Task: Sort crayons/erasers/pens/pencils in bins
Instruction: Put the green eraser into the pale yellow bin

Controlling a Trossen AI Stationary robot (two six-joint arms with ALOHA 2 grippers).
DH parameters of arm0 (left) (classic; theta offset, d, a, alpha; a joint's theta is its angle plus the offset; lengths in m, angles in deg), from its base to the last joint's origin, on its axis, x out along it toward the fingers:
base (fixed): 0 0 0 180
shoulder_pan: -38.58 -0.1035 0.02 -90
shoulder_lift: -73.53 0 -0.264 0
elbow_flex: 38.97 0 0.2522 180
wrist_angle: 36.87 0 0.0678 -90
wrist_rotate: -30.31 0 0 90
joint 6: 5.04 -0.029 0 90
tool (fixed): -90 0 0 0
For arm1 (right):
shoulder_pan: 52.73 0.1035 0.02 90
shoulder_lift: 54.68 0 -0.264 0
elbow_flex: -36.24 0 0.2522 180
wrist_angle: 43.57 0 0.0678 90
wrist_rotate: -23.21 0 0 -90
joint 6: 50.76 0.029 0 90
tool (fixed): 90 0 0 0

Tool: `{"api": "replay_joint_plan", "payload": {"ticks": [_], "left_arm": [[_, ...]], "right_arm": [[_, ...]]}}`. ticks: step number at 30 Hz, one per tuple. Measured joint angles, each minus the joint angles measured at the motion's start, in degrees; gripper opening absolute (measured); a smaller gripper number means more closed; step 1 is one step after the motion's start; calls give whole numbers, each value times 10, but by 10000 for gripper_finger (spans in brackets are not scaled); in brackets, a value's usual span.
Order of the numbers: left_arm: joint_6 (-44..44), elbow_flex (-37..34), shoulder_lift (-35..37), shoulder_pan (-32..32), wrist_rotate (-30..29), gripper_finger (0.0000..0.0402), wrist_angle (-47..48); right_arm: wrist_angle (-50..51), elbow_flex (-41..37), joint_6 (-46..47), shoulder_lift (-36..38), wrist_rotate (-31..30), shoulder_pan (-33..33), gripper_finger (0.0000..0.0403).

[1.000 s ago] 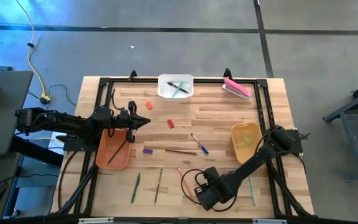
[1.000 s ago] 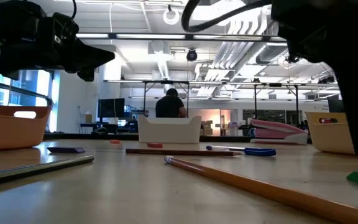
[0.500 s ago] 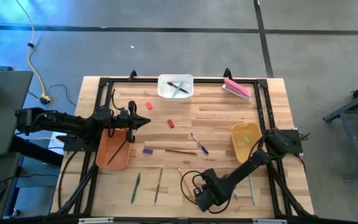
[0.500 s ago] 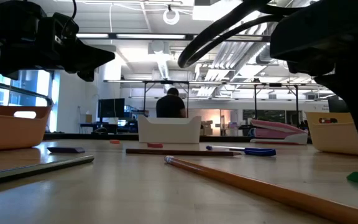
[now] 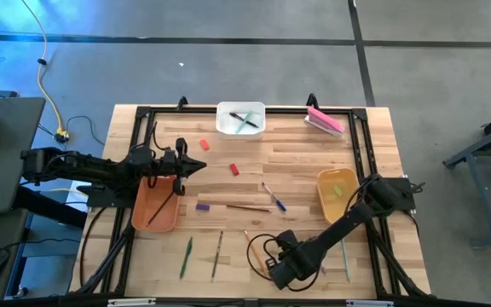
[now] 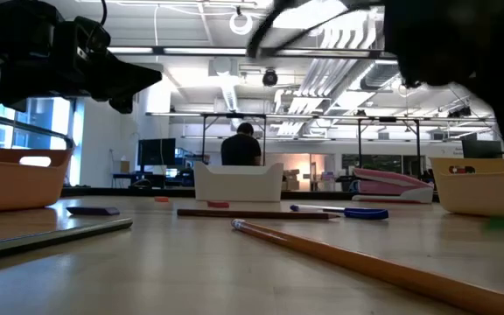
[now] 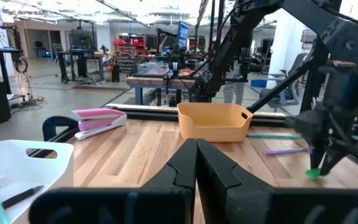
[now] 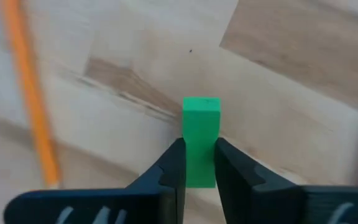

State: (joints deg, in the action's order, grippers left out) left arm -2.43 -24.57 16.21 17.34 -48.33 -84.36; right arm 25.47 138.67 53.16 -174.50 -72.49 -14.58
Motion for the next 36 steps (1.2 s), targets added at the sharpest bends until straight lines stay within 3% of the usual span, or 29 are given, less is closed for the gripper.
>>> {"api": "replay_joint_plan", "payload": {"ticks": [7,13,18,22,30,36], "left_arm": [[3,0,0,0,0,0,-9],[13,0,0,0,0,0,-20],[13,0,0,0,0,0,-19],[17,0,0,0,0,0,-19],[18,0,0,0,0,0,-19],[19,0,0,0,0,0,-20]], "right_arm": [[54,1,-34,66,-24,-7,55],[206,2,-58,138,-31,-26,55],[303,-23,-131,206,-32,-56,55],[280,-121,-172,289,-34,-88,55],[112,-393,-221,462,-26,-164,55],[9,-530,-228,519,2,-211,55]]}}
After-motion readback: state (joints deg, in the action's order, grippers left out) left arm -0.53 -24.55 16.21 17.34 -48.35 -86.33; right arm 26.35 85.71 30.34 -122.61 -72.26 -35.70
